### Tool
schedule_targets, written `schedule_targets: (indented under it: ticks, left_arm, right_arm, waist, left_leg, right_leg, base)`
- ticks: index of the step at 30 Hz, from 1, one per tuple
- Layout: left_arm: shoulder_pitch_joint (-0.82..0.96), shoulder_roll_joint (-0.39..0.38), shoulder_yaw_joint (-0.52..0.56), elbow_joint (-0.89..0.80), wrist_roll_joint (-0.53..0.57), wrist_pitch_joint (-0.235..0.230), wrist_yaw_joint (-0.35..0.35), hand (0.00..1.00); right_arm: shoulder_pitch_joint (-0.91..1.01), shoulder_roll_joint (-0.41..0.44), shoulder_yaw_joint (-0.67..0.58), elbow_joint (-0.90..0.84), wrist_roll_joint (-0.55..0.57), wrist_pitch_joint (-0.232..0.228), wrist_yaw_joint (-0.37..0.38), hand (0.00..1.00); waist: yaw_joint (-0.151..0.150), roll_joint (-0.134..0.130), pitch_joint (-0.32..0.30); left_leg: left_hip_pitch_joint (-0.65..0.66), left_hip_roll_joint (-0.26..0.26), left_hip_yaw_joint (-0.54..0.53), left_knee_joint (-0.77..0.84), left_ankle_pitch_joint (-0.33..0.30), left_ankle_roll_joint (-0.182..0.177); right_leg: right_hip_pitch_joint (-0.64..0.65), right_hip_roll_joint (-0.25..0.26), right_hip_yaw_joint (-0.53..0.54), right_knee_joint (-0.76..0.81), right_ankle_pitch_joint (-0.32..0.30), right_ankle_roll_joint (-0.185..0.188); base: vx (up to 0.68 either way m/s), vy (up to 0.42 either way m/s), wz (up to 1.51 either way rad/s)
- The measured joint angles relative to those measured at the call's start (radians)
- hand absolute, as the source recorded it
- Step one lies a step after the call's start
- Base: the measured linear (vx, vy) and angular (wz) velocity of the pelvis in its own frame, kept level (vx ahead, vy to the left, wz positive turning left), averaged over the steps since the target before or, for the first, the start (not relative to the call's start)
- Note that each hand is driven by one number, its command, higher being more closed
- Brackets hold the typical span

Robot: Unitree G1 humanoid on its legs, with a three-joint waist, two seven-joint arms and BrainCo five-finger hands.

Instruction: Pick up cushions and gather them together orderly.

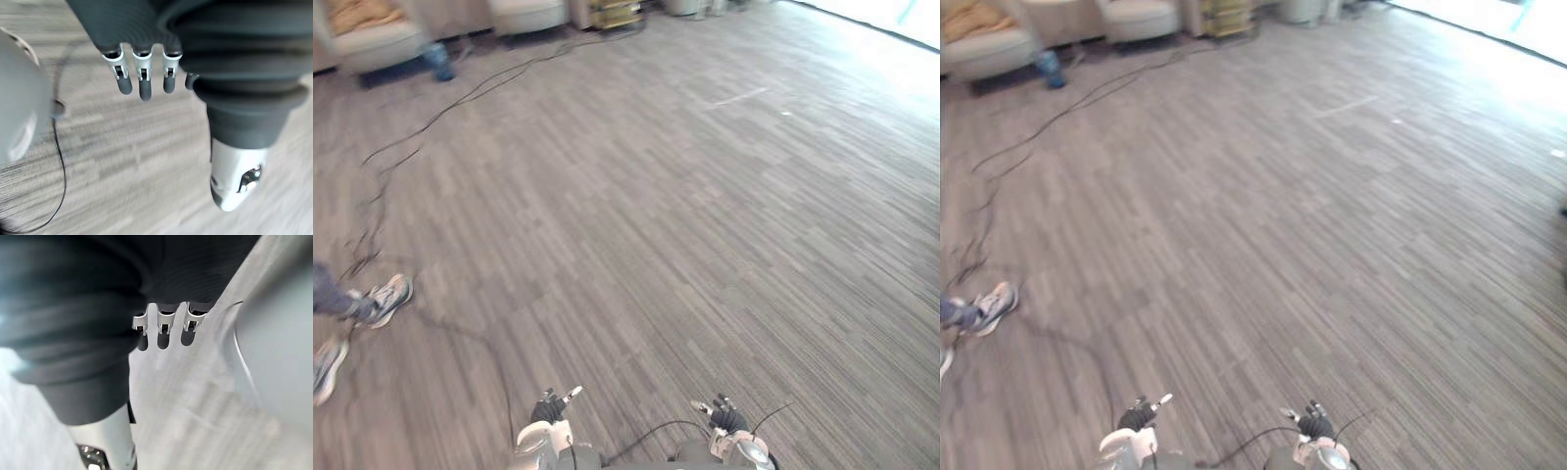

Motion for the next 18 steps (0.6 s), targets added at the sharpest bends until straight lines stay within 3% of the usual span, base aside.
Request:
schedule_targets:
  ticks: [2, 4, 5, 6, 7, 8, 9, 10, 11, 13, 14, 16, 18]
  left_arm:
    - [-0.028, -0.023, 0.001, 0.016, 0.002, 0.008, -0.003, 0.00]
    - [-0.024, -0.030, -0.011, 0.016, 0.004, 0.008, -0.008, 0.00]
    - [-0.012, -0.031, -0.011, 0.016, 0.015, 0.008, -0.008, 0.00]
    - [-0.008, -0.032, -0.010, 0.025, 0.025, 0.009, -0.008, 0.00]
    - [-0.004, -0.031, 0.003, 0.026, 0.033, 0.011, -0.006, 0.00]
    - [-0.007, -0.030, 0.002, 0.022, 0.035, 0.010, -0.007, 0.00]
    - [-0.008, -0.032, 0.013, 0.014, 0.041, 0.010, -0.007, 0.00]
    - [-0.005, -0.032, 0.025, 0.013, 0.040, 0.010, -0.007, 0.00]
    - [0.003, -0.029, 0.051, 0.011, 0.037, 0.010, -0.008, 0.00]
    - [0.020, -0.017, 0.060, -0.023, 0.022, 0.008, -0.008, 0.00]
    - [0.025, -0.014, 0.060, -0.040, 0.021, 0.006, -0.007, 0.00]
    - [0.028, -0.022, 0.061, -0.058, 0.018, 0.004, -0.007, 0.00]
    - [0.030, -0.039, 0.084, -0.067, 0.009, -0.005, -0.007, 0.00]
  right_arm:
    - [0.001, 0.001, -0.069, 0.014, -0.001, -0.002, -0.003, 0.00]
    - [0.010, -0.005, -0.087, 0.041, -0.001, -0.001, -0.003, 0.00]
    - [0.028, -0.011, -0.097, 0.049, 0.003, 0.004, -0.002, 0.00]
    - [0.027, -0.018, -0.106, 0.050, 0.000, 0.003, -0.003, 0.00]
    - [0.009, -0.026, -0.103, 0.048, -0.011, 0.005, -0.003, 0.00]
    - [0.008, -0.033, -0.102, 0.044, -0.028, 0.005, -0.002, 0.00]
    - [0.001, -0.043, -0.101, 0.045, -0.038, 0.008, -0.001, 0.00]
    - [-0.004, -0.047, -0.099, 0.049, -0.037, 0.011, -0.003, 0.00]
    - [-0.015, -0.049, -0.075, 0.056, -0.036, 0.014, -0.003, 0.00]
    - [-0.054, -0.039, -0.014, 0.099, -0.035, 0.021, -0.003, 0.00]
    - [-0.069, -0.026, 0.005, 0.119, -0.035, 0.026, -0.003, 0.00]
    - [-0.071, -0.011, 0.007, 0.121, -0.032, 0.031, -0.003, 0.00]
    - [-0.075, 0.007, 0.003, 0.119, -0.027, 0.032, -0.003, 0.00]
  waist:
    - [-0.035, -0.008, 0.011]
    - [-0.044, -0.009, 0.011]
    - [-0.045, -0.015, 0.007]
    - [-0.049, 0.001, 0.008]
    - [-0.053, 0.032, 0.005]
    - [-0.060, 0.046, 0.005]
    - [-0.057, 0.065, 0.015]
    - [-0.056, 0.073, 0.019]
    - [-0.052, 0.071, 0.024]
    - [-0.024, 0.035, 0.047]
    - [-0.010, 0.022, 0.049]
    - [0.013, 0.019, 0.048]
    - [0.021, 0.039, 0.046]
  left_leg:
    - [0.088, 0.004, -0.012, -0.037, -0.002, -0.001]
    - [0.125, -0.005, -0.047, -0.035, -0.002, -0.002]
    - [0.155, -0.023, -0.074, -0.032, -0.001, -0.003]
    - [0.177, -0.010, -0.091, -0.023, 0.002, -0.009]
    - [0.161, 0.015, -0.115, 0.055, 0.037, -0.065]
    - [0.121, 0.029, -0.129, 0.148, 0.055, -0.087]
    - [0.043, 0.061, -0.160, 0.343, 0.105, -0.138]
    - [-0.016, 0.081, -0.192, 0.479, 0.168, -0.181]
    - [-0.119, 0.102, -0.226, 0.719, 0.221, -0.219]
    - [-0.258, 0.117, -0.200, 0.925, 0.140, -0.128]
    - [-0.322, 0.126, -0.170, 0.905, 0.105, -0.101]
    - [-0.410, 0.157, -0.100, 0.746, 0.054, -0.073]
    - [-0.478, 0.147, -0.126, 0.534, 0.053, -0.081]
  right_leg:
    - [-0.025, 0.016, -0.170, -0.266, 0.009, -0.055]
    - [-0.026, 0.032, -0.176, -0.442, 0.078, -0.068]
    - [-0.012, 0.024, -0.177, -0.511, 0.170, -0.123]
    - [-0.002, 0.033, -0.181, -0.475, 0.153, -0.208]
    - [0.014, 0.036, -0.194, -0.448, 0.094, -0.208]
    - [0.028, 0.041, -0.198, -0.447, 0.070, -0.214]
    - [0.075, 0.064, -0.195, -0.475, 0.052, -0.225]
    - [0.119, 0.086, -0.184, -0.513, 0.048, -0.226]
    - [0.206, 0.125, -0.153, -0.590, 0.047, -0.227]
    - [0.358, 0.155, -0.060, -0.694, 0.047, -0.228]
    - [0.424, 0.155, -0.009, -0.738, 0.048, -0.228]
    - [0.524, 0.152, 0.089, -0.795, 0.043, -0.204]
    - [0.608, 0.137, 0.178, -0.840, 0.013, -0.164]
  base:
    - [0.58, 0.071, 0.30]
    - [0.54, -0.031, 0.49]
    - [0.76, -0.116, 0.32]
    - [0.77, -0.147, 0.20]
    - [0.65, -0.151, 0.15]
    - [0.63, -0.164, 0.18]
    - [0.50, -0.141, 0.08]
    - [0.61, -0.139, -0.29]
    - [0.59, -0.106, -0.66]
    - [0.65, -0.075, -1.26]
    - [0.49, -0.021, -1.40]
    - [0.49, 0.048, -1.40]
    - [0.52, 0.146, -1.35]
